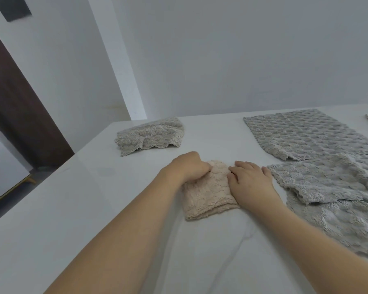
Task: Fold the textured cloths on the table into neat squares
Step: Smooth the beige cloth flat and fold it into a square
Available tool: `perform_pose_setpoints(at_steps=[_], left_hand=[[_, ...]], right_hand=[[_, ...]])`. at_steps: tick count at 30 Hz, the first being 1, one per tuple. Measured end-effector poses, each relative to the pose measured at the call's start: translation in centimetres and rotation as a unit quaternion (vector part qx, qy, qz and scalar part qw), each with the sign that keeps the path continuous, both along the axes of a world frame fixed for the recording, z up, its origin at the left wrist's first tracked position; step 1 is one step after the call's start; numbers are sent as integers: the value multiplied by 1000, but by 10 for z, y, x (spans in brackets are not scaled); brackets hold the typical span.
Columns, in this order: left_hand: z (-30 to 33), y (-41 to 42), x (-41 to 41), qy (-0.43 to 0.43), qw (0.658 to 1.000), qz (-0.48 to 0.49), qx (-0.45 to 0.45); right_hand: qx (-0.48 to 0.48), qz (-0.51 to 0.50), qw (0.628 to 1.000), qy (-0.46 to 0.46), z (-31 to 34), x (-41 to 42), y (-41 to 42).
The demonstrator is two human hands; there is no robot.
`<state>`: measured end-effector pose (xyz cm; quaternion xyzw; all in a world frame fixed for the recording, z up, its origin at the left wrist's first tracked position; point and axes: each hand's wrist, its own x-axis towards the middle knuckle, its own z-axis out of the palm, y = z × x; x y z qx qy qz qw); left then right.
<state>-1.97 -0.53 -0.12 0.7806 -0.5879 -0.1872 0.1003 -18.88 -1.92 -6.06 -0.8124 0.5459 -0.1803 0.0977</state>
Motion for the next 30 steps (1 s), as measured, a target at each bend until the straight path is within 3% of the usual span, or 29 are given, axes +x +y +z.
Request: perform_pose_setpoints(at_steps=[4, 9, 13, 19, 24, 27, 30], left_hand=[[17, -7, 0, 53, 997, -38, 31], [21, 6, 10, 220, 956, -1, -193], [-6, 20, 10, 212, 953, 30, -215], [-47, 31, -8, 12, 977, 70, -200], [-52, 31, -2, 22, 970, 83, -229], [-51, 36, 0, 102, 954, 86, -269], [-50, 37, -1, 96, 952, 81, -278]], right_hand=[[-3, -1, 999, -45, 1, 0, -3], [30, -16, 965, -260, 5, -8, -5], [79, -9, 911, -405, 1, -14, -10], [68, 18, 927, -368, 3, -15, -10], [57, 8, 935, -349, 0, -14, -13], [56, 7, 923, -380, 0, -14, -13], [60, 3, 903, -426, 0, -15, -13]])
